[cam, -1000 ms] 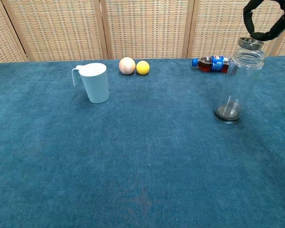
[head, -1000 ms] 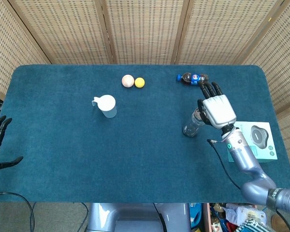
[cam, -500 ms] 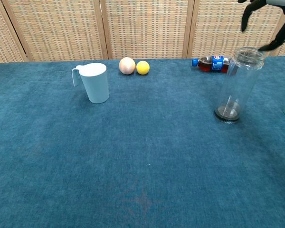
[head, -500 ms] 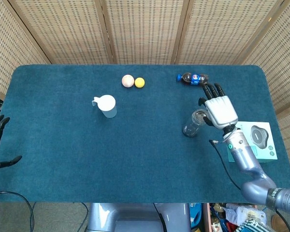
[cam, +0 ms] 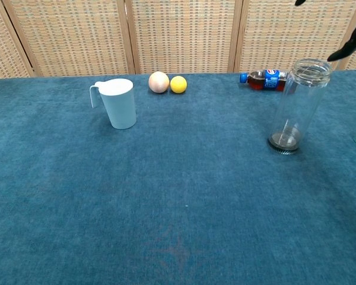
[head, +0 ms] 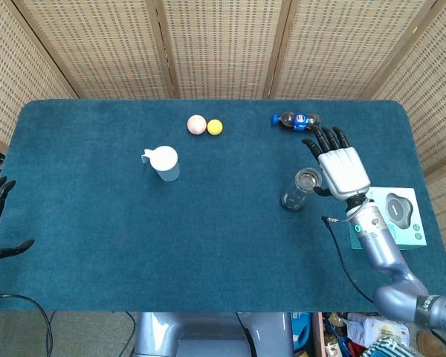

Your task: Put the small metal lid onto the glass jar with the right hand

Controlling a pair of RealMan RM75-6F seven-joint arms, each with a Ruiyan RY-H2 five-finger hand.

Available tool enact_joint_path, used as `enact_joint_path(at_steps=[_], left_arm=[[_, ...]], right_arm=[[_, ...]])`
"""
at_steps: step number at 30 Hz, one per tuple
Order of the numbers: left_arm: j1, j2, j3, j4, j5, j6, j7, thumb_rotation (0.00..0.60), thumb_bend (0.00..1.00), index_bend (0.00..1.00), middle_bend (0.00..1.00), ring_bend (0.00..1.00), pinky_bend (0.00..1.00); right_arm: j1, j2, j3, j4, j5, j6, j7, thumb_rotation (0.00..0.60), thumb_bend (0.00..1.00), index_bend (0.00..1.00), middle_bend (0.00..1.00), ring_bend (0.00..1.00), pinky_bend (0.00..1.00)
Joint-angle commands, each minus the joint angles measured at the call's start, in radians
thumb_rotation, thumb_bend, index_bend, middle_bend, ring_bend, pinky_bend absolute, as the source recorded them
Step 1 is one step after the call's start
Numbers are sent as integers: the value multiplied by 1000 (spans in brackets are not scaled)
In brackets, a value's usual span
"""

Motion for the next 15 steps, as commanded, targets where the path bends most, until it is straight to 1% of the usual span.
enact_joint_path(at_steps=[1, 3, 4, 6, 7, 8, 9, 11, 12, 13, 15], left_arm=[[1, 0, 0, 1, 0, 0, -3, 600, 33, 0, 0, 0, 0], [3, 1, 3, 3, 4, 3, -5, 600, 33, 0, 0, 0, 0], [5, 0, 5, 3, 8, 6, -6, 600, 33, 0, 0, 0, 0], [10, -2, 10, 6, 18, 12, -9, 600, 32, 0, 0, 0, 0], [13, -4, 12, 8, 21, 16, -9, 600, 32, 0, 0, 0, 0], [18, -10, 14, 15, 22, 25, -6, 600, 32, 0, 0, 0, 0], [22, -20, 15, 25, 24, 33, -2, 600, 32, 0, 0, 0, 0], [28, -35, 17, 39, 34, 50, -2, 600, 33, 0, 0, 0, 0], [30, -39, 18, 43, 39, 56, -3, 600, 32, 0, 0, 0, 0], [31, -40, 18, 45, 42, 59, -3, 600, 33, 0, 0, 0, 0], [36, -43, 21, 48, 51, 68, -7, 600, 32, 0, 0, 0, 0]], right_arm=[[-28, 56, 19, -60, -26, 34, 44, 600, 103, 170, 0, 0, 0], [-63, 109, 21, -108, -58, 59, 89, 600, 86, 170, 0, 0, 0], [-85, 133, 18, -129, -80, 77, 114, 600, 53, 159, 0, 0, 0], [-144, 175, -1, -159, -153, 128, 182, 600, 13, 97, 0, 0, 0], [-173, 182, -14, -159, -194, 160, 212, 600, 0, 46, 0, 0, 0], [-223, 175, -40, -140, -265, 228, 250, 600, 0, 10, 0, 0, 0], [-290, 154, -85, -117, -342, 315, 287, 600, 0, 1, 0, 0, 0], [-383, 102, -156, -47, -466, 436, 359, 600, 0, 0, 0, 0, 0], [-408, 83, -177, -22, -496, 465, 380, 600, 0, 0, 0, 0, 0], [-419, 73, -185, -8, -511, 479, 389, 600, 0, 0, 0, 0, 0], [-460, 41, -219, 28, -534, 509, 410, 600, 0, 0, 0, 0, 0]])
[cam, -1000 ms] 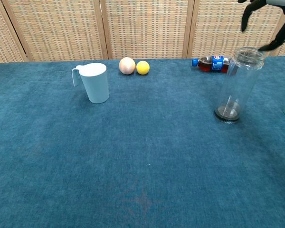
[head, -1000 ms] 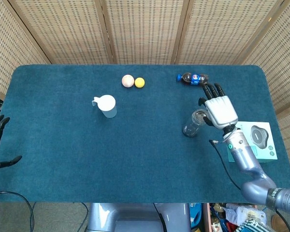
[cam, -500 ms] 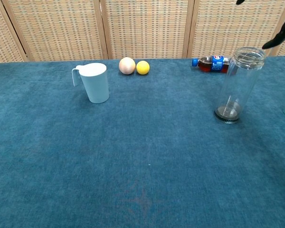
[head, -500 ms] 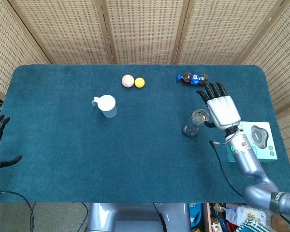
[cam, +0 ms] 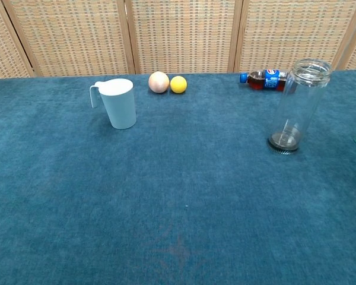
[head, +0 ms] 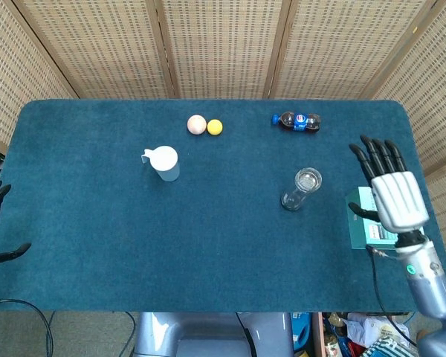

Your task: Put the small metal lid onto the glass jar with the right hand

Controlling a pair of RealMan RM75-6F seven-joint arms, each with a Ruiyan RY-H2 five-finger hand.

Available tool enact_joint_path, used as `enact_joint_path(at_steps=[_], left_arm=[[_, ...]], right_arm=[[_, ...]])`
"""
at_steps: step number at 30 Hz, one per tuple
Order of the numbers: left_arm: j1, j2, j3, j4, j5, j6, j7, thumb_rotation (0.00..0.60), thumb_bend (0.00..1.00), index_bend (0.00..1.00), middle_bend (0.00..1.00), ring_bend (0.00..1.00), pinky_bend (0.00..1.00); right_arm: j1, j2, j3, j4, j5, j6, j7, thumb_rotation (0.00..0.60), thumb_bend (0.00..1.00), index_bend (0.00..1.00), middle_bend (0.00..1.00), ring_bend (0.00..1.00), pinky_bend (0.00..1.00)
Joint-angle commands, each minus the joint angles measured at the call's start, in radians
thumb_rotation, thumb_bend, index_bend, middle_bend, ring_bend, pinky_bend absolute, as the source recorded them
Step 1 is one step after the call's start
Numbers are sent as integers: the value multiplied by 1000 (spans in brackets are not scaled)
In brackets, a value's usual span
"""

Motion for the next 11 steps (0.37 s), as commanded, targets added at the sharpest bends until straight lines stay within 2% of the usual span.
enact_joint_path(at_steps=[1, 5, 11], left_arm=[[8, -3, 4, 4, 11, 13, -6, 600, 32, 0, 0, 0, 0], [17, -1, 13, 3, 30, 25, -12, 600, 33, 0, 0, 0, 0], [27, 1, 20, 0, 47, 38, -15, 600, 33, 0, 0, 0, 0]], right_arm=[[-165, -90, -129, 117, -151, 159, 124, 600, 0, 0, 0, 0, 0], [-231, -156, -177, 196, -169, 190, 131, 600, 0, 0, 0, 0, 0], [-278, -209, -179, 257, -150, 210, 120, 600, 0, 0, 0, 0, 0]])
